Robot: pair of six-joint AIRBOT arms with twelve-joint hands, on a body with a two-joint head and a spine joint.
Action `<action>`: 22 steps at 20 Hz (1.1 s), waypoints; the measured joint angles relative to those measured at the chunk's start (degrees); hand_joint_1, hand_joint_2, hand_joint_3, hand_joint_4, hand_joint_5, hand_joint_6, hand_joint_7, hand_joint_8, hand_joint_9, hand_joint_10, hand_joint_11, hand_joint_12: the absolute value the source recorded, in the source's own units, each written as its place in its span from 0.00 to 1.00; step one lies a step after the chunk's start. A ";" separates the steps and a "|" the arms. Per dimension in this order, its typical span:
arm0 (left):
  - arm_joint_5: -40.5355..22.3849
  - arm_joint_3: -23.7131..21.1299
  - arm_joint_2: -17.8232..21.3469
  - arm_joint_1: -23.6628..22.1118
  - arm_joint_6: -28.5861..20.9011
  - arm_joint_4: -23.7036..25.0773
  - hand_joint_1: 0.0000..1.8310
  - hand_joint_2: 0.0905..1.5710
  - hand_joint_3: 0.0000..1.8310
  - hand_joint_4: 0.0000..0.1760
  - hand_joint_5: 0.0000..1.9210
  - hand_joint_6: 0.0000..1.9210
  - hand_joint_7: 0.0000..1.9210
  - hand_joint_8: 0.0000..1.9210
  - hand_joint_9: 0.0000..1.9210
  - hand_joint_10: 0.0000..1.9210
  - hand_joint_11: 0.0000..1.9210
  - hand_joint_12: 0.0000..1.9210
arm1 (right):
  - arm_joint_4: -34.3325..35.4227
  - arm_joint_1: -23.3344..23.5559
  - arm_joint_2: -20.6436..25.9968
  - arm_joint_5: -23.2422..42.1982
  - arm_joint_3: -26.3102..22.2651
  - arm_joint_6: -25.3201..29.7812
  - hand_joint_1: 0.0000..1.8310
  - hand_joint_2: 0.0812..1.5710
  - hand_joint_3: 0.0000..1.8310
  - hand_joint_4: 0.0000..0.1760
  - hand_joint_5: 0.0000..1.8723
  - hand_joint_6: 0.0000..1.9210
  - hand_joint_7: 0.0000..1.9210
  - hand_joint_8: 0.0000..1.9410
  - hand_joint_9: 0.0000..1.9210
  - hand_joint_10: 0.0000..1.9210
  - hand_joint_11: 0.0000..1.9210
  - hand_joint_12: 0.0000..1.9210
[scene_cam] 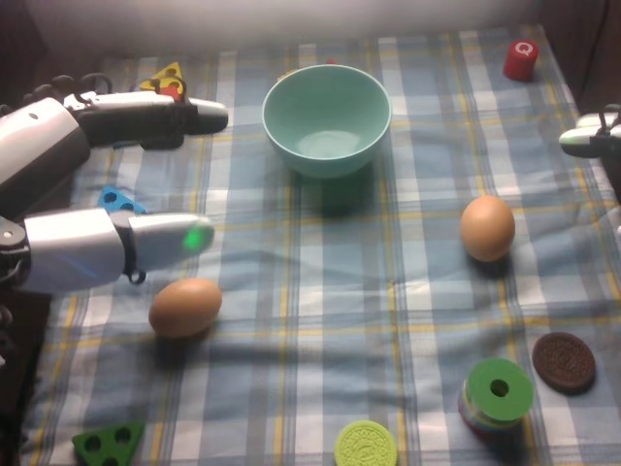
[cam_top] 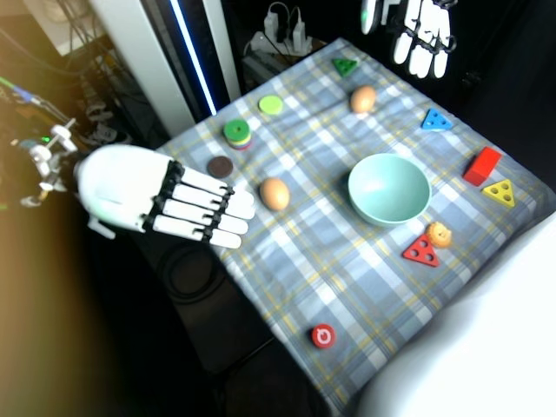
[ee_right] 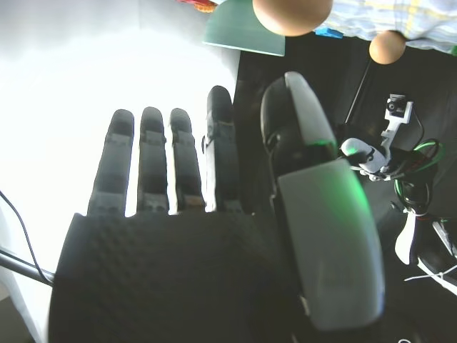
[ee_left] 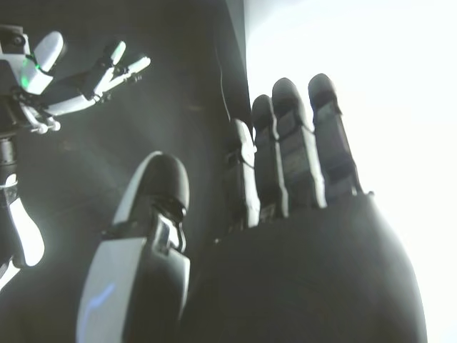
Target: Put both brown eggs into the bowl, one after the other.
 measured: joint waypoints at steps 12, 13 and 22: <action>12.66 -3.15 0.63 1.42 25.27 -8.22 0.47 0.57 0.00 0.80 0.29 0.00 0.32 0.00 0.31 0.01 0.01 0.48 | -1.44 0.20 1.03 5.53 -1.16 1.14 0.37 0.83 0.00 0.00 0.26 0.00 0.33 0.00 0.33 0.00 0.16 0.33; 13.64 -2.73 -0.13 1.05 26.84 -9.16 0.48 0.58 0.00 0.78 0.28 0.00 0.31 0.00 0.30 0.00 0.00 0.47 | -1.57 0.20 1.01 5.44 -1.20 1.14 0.39 0.83 0.00 0.00 0.26 0.00 0.33 0.00 0.33 0.00 0.15 0.34; 19.10 1.57 -5.40 -1.33 31.19 -13.64 0.54 0.62 0.00 0.51 0.37 0.00 0.39 0.01 0.35 0.01 0.00 0.55 | -1.66 0.17 1.01 5.40 -1.14 1.22 0.40 0.82 0.00 0.00 0.29 0.00 0.32 0.00 0.33 0.00 0.26 0.19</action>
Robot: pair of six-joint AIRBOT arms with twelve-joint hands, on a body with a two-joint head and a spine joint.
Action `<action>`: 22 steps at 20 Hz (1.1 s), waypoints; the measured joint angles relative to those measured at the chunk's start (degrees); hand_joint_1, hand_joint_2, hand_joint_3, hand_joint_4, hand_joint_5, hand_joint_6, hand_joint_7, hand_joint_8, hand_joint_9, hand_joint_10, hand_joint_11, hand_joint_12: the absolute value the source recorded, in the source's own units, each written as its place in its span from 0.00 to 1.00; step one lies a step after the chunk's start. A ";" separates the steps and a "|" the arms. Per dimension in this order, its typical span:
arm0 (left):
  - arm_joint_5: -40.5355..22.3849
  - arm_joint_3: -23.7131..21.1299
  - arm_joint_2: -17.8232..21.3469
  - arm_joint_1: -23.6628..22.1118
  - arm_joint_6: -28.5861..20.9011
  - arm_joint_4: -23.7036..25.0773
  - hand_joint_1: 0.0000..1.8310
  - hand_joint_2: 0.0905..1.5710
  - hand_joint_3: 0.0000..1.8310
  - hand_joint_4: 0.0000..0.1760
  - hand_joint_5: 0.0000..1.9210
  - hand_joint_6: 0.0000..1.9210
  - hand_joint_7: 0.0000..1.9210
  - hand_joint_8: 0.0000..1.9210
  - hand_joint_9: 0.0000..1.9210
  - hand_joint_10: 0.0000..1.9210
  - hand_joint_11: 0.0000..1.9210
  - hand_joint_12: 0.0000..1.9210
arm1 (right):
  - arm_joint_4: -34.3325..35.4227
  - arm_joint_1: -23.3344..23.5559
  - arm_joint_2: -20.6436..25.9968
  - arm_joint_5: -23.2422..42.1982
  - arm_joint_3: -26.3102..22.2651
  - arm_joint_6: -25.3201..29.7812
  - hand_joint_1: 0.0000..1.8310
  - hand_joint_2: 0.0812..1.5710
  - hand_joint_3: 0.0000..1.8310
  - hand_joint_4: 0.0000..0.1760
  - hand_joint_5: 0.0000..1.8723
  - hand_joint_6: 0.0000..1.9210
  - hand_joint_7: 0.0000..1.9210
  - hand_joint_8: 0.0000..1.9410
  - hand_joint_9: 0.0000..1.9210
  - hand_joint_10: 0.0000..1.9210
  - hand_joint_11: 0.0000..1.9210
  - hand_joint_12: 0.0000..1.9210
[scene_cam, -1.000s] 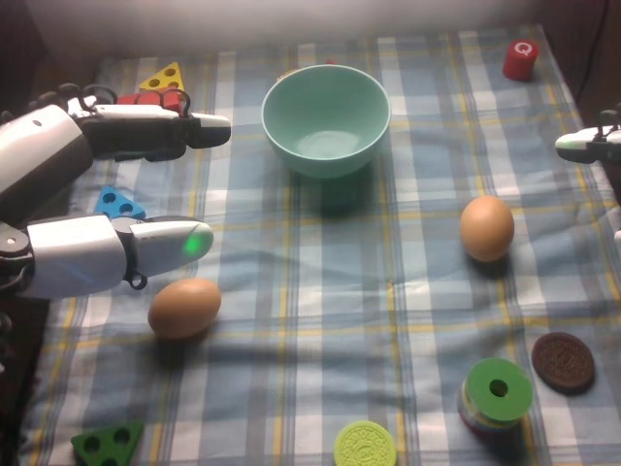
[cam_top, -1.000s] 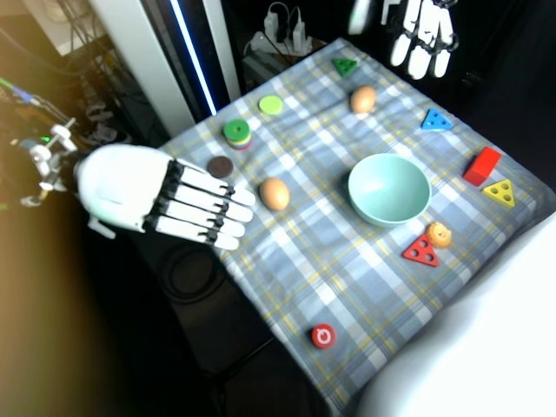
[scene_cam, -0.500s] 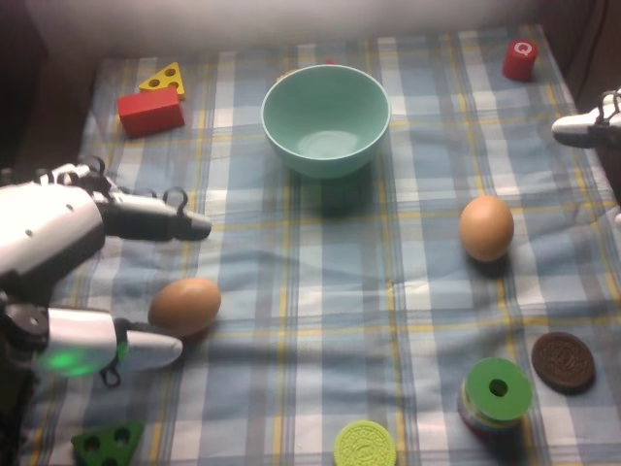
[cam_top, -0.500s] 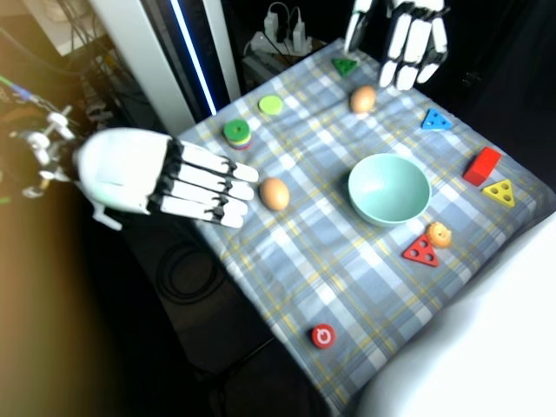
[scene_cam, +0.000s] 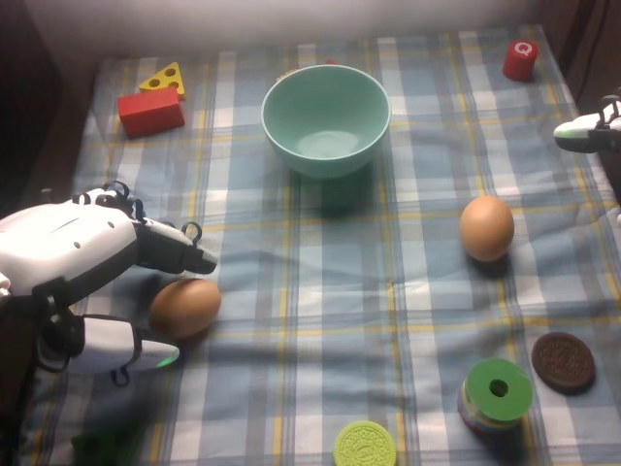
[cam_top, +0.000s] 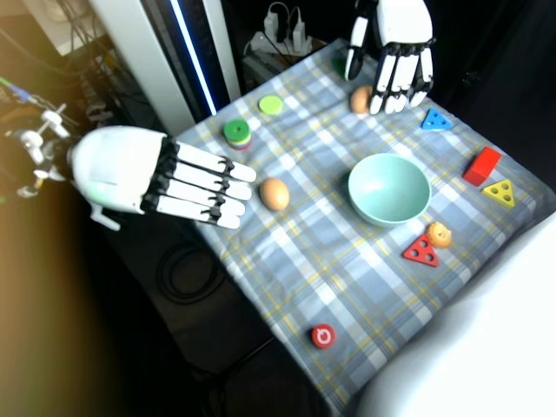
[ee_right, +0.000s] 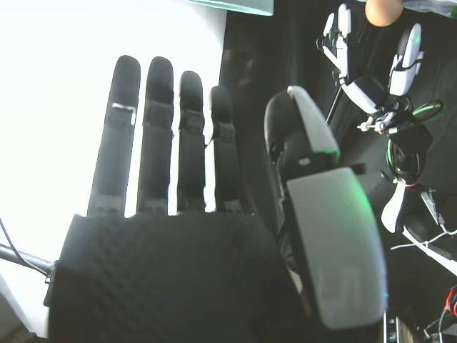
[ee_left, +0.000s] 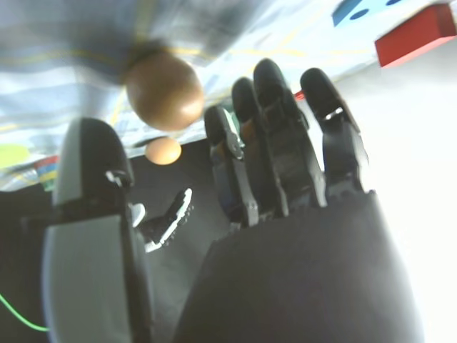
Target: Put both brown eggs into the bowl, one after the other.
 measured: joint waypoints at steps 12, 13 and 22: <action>0.46 2.38 -3.06 -1.42 0.20 -1.68 0.51 0.60 0.00 0.47 0.40 0.00 0.46 0.01 0.39 0.03 0.00 0.59 | -0.02 0.00 -0.07 -0.52 0.48 0.35 0.47 0.83 0.00 0.00 0.31 0.00 0.34 0.00 0.34 0.00 0.24 0.27; 0.46 2.45 -3.08 -1.42 0.20 -1.70 0.51 0.60 0.00 0.45 0.41 0.00 0.48 0.01 0.40 0.04 0.00 0.58 | -0.07 0.00 -0.07 -0.50 0.48 0.37 0.48 0.83 0.00 0.00 0.31 0.00 0.34 0.00 0.34 0.00 0.23 0.27; 1.40 3.63 -4.68 -1.64 0.13 -3.93 0.59 0.65 0.00 0.48 0.55 0.33 0.31 0.58 0.23 0.61 0.03 0.72 | -0.02 -0.07 -0.11 -0.85 0.48 0.81 0.49 0.83 0.00 0.00 0.33 0.00 0.35 0.00 0.36 0.00 0.23 0.34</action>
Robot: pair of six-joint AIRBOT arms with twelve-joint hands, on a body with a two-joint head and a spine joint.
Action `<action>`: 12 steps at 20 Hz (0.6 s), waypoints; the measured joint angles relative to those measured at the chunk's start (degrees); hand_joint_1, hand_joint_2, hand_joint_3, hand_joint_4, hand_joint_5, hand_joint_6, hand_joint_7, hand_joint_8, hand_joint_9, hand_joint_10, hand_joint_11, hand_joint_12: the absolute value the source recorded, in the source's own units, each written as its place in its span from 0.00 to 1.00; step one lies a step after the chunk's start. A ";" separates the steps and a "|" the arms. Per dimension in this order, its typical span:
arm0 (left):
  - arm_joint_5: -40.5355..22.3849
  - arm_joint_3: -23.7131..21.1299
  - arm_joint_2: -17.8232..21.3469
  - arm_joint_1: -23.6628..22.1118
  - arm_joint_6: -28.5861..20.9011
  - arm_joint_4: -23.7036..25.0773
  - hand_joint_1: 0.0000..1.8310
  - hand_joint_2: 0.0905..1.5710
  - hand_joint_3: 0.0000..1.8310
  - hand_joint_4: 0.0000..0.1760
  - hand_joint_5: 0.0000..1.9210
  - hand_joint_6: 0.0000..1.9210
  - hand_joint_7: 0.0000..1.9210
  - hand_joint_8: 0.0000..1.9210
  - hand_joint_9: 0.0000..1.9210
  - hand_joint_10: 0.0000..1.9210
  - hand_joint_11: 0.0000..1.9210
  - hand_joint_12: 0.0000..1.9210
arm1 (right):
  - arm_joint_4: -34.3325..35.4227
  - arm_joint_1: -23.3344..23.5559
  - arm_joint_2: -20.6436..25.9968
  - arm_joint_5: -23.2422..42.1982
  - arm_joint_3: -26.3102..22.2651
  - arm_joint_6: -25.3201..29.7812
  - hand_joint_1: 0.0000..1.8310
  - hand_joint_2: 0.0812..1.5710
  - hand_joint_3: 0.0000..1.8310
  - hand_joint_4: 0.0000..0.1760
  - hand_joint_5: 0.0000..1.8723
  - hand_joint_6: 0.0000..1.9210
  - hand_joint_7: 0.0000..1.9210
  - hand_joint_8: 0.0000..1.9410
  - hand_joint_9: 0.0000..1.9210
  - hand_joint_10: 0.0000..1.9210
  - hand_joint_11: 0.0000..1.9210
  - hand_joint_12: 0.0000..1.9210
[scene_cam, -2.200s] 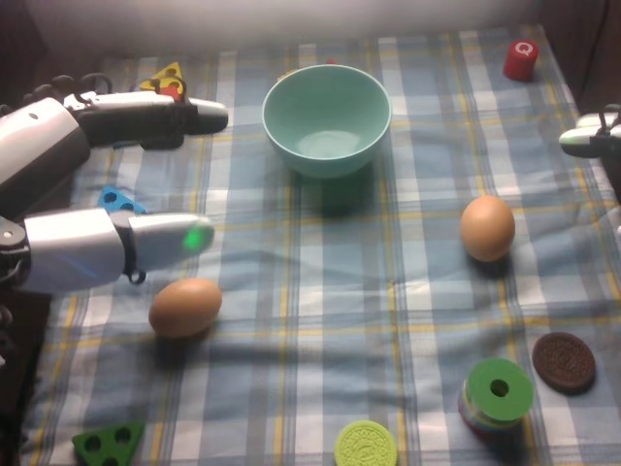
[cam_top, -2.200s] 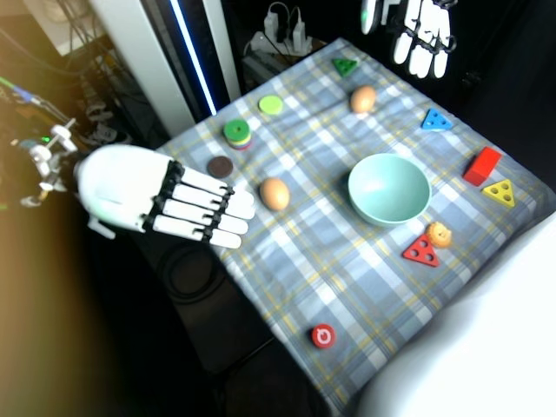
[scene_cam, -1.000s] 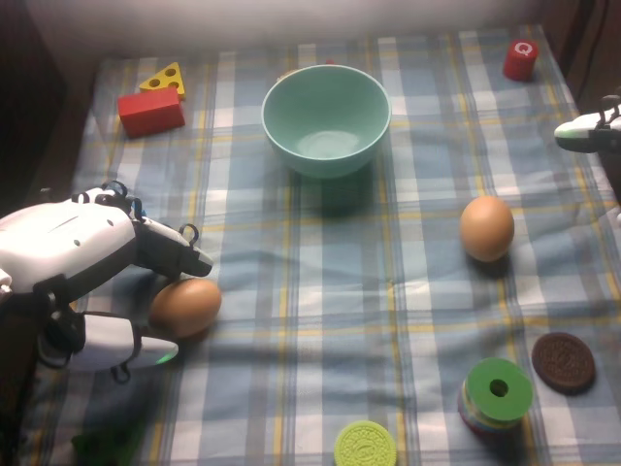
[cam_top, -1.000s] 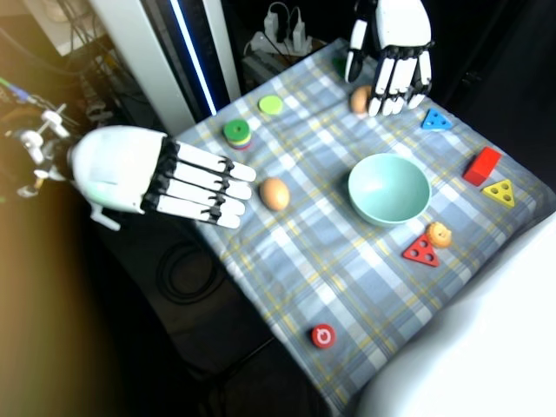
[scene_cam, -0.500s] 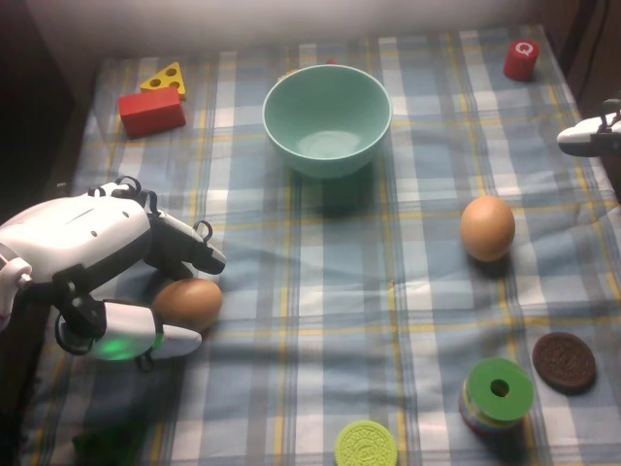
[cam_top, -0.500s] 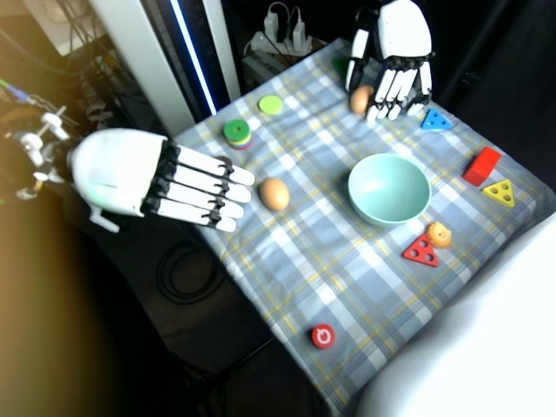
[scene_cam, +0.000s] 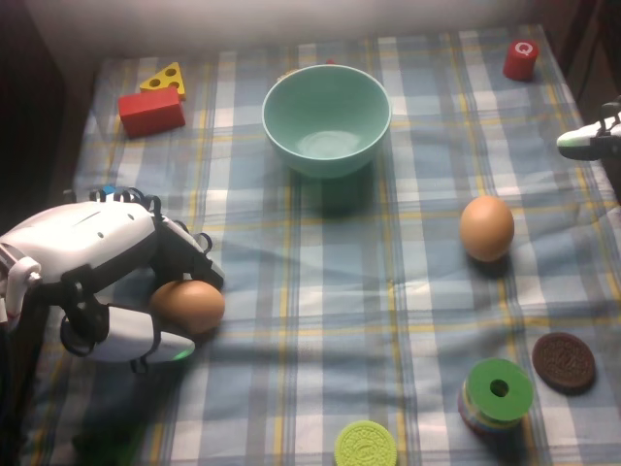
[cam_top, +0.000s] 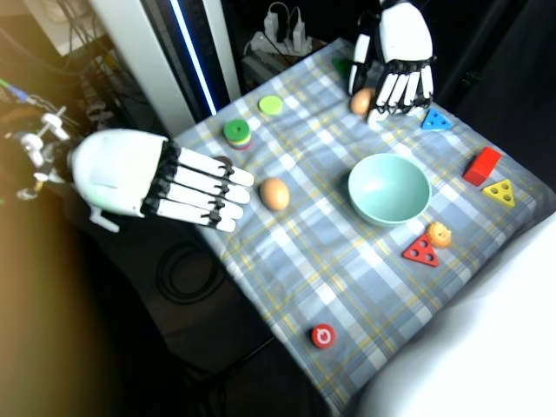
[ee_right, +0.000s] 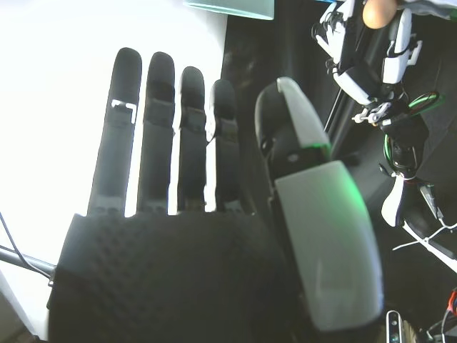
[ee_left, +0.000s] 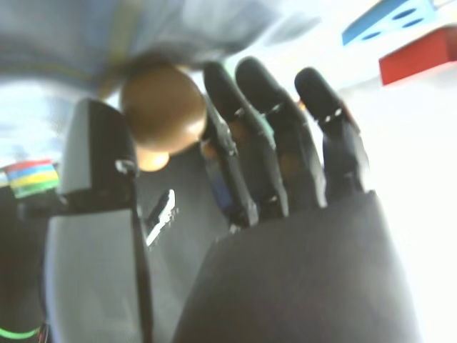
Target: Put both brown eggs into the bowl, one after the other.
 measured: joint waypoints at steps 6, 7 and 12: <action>-0.70 0.59 -0.76 -0.15 0.02 -1.42 0.57 0.67 0.00 0.87 0.54 0.45 0.43 0.58 0.32 0.63 0.04 0.73 | 0.00 -0.17 -0.02 -0.02 0.00 0.63 0.47 0.83 0.00 0.00 0.35 0.00 0.37 0.00 0.36 0.00 0.24 0.34; -0.90 0.57 -0.76 -0.37 -0.37 -1.84 0.60 0.64 0.00 0.53 0.59 0.37 0.58 0.42 0.40 0.57 0.04 0.69 | 0.00 -0.17 -0.02 -0.04 0.00 0.66 0.48 0.83 0.00 0.00 0.35 0.00 0.37 0.00 0.36 0.00 0.23 0.34; -4.55 0.70 -0.44 -2.32 -9.25 1.25 0.59 0.65 0.00 0.69 0.57 0.40 0.74 0.14 0.45 0.52 0.01 0.63 | 0.20 -0.22 0.00 -0.02 0.00 0.68 0.45 0.83 0.00 0.00 0.35 0.00 0.37 0.00 0.37 0.00 0.24 0.33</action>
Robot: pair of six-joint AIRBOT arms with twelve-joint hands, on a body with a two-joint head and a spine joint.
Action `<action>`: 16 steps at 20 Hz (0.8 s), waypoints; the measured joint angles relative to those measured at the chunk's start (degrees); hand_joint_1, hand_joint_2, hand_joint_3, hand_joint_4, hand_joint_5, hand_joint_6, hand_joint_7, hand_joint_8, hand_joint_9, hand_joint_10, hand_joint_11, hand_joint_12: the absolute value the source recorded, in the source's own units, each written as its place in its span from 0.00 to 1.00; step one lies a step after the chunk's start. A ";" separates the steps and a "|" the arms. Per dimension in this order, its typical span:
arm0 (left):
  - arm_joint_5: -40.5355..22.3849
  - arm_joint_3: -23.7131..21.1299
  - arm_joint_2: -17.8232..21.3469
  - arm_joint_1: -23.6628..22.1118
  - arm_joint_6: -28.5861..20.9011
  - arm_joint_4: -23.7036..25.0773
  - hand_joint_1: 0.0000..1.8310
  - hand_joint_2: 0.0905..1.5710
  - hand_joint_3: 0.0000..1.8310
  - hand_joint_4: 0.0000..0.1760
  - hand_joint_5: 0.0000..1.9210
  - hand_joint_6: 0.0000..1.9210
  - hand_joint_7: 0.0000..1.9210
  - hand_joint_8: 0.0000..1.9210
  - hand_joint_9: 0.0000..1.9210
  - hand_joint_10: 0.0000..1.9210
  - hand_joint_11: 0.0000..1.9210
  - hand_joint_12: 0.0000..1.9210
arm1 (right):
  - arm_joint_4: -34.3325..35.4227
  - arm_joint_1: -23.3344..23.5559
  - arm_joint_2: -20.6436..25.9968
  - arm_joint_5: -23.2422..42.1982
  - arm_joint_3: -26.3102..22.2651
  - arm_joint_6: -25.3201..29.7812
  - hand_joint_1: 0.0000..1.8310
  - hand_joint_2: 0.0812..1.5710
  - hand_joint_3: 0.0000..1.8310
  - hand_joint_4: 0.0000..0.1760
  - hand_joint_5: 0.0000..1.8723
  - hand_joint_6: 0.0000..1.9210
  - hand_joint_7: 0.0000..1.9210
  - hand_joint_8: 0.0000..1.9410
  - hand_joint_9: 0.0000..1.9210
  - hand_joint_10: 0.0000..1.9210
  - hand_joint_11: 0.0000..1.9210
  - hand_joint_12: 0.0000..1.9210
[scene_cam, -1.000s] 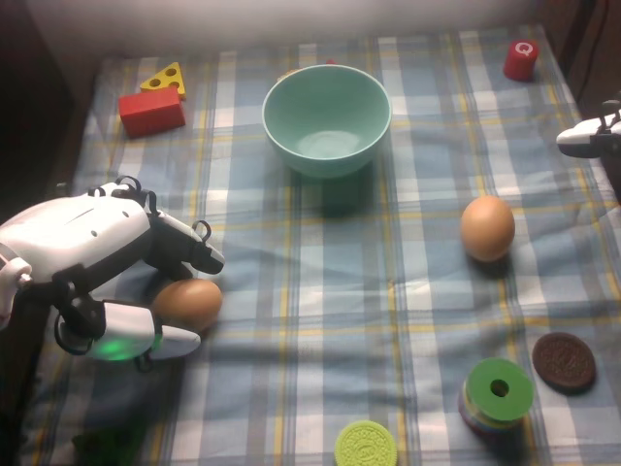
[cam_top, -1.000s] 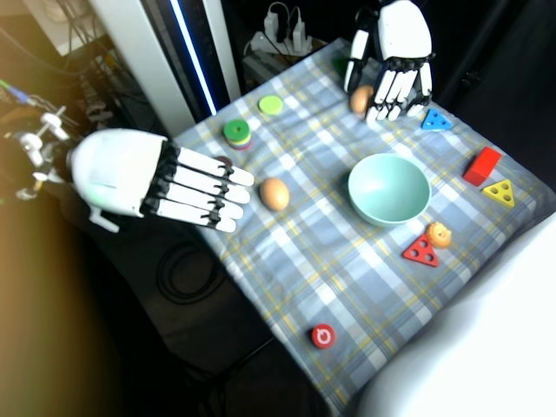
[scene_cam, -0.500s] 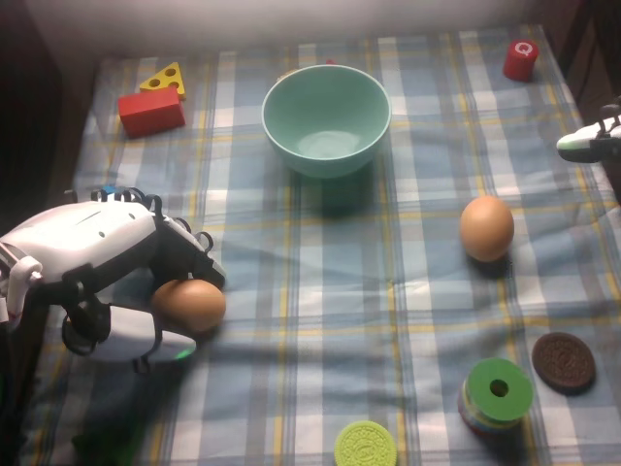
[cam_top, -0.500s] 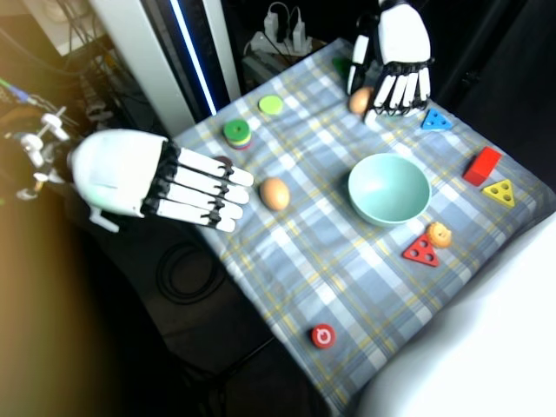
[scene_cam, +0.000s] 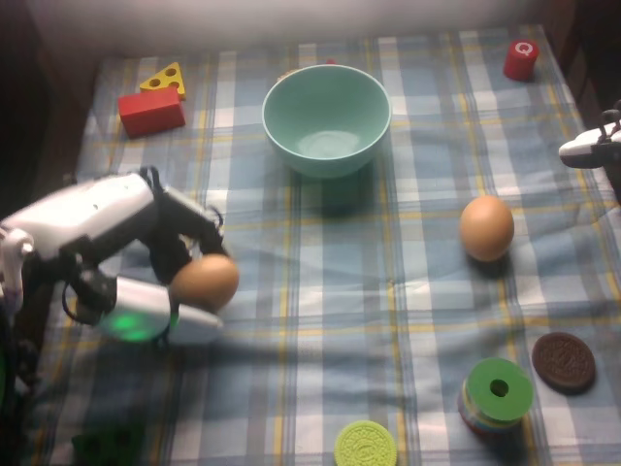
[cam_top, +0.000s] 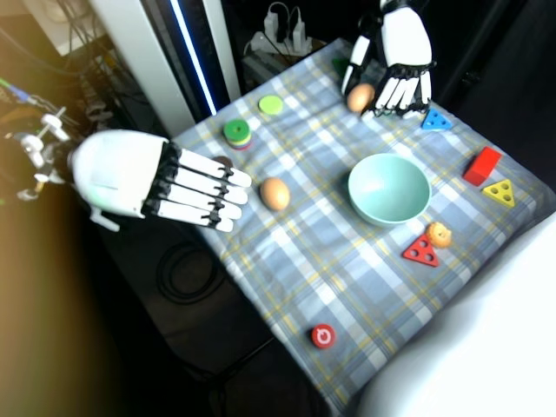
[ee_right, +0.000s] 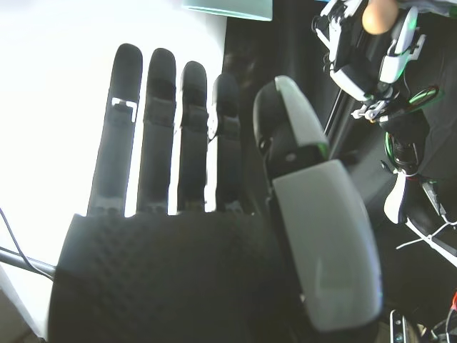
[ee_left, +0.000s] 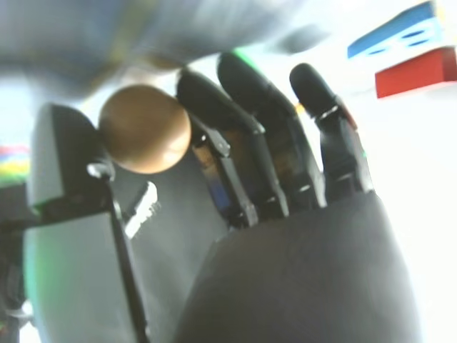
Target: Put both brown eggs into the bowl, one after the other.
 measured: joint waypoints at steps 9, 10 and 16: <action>4.66 14.47 -11.04 -23.43 -0.22 6.58 0.58 0.64 0.00 0.92 0.60 0.35 0.69 0.21 0.49 0.48 0.04 0.70 | 0.17 -0.59 -0.28 0.09 0.31 0.04 0.44 0.84 0.00 0.00 0.35 0.00 0.39 0.00 0.38 0.00 0.25 0.30; 6.73 16.59 -12.81 -24.74 -0.26 6.86 0.57 0.66 0.00 0.98 0.57 0.41 0.70 0.14 0.52 0.39 0.05 0.68 | 0.13 -0.59 -0.57 0.07 0.63 0.04 0.44 0.84 0.00 0.00 0.34 0.00 0.38 0.00 0.38 0.00 0.25 0.30; 18.67 25.27 -19.52 -26.25 0.55 4.07 0.38 0.73 0.00 0.00 0.51 0.04 0.59 0.16 0.39 0.44 0.05 0.76 | -0.09 -0.55 -1.49 -0.13 1.11 0.09 0.48 0.84 0.00 0.00 0.34 0.00 0.38 0.00 0.38 0.00 0.25 0.29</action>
